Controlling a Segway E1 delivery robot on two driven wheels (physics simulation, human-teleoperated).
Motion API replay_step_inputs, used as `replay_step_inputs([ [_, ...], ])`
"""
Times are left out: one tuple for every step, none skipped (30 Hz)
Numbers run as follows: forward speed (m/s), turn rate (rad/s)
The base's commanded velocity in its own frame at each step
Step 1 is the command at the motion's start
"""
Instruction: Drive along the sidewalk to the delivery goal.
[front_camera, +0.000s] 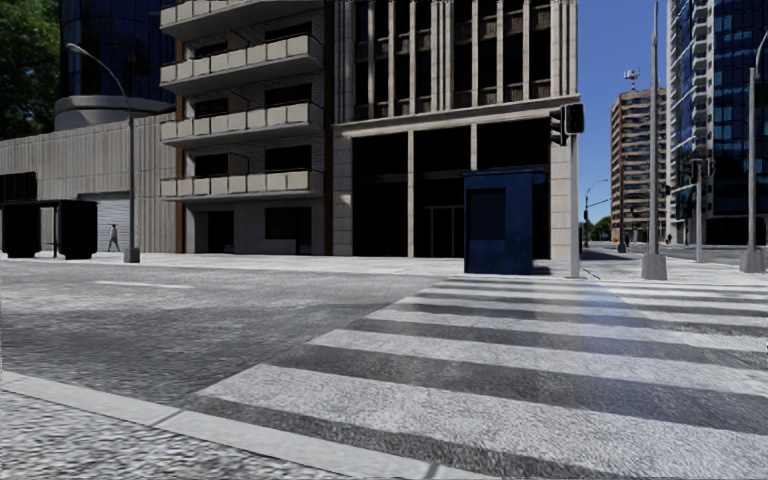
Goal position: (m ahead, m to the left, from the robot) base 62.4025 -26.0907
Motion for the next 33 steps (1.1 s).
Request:
replay_step_inputs([
  [1.65, -0.44],
  [1.65, -0.44],
  [1.65, -0.46],
  [1.65, -0.52],
  [1.65, -0.57],
  [1.65, -0.57],
  [1.65, -0.59],
  [1.65, -0.59],
  [1.65, -0.60],
  [1.65, -0.60],
  [1.65, -0.60],
  [1.65, -0.60],
  [1.65, -0.61],
  [1.65, -0.61],
  [1.65, -0.62],
  [1.65, -0.63],
  [1.65, -0.63],
  [1.65, -0.63],
  [1.65, -0.63],
  [1.65, -0.63],
  [1.65, -0.63],
  [1.65, -0.63],
  [1.65, -0.63],
  [1.65, -0.64],
  [1.65, -0.64],
  [1.65, -0.64],
  [1.65, -0.64],
  [1.65, -0.64],
  [1.65, -0.64],
  [1.65, -0.64],
  [1.65, -0.64],
  [1.65, -0.64],
  [1.65, -0.64],
])
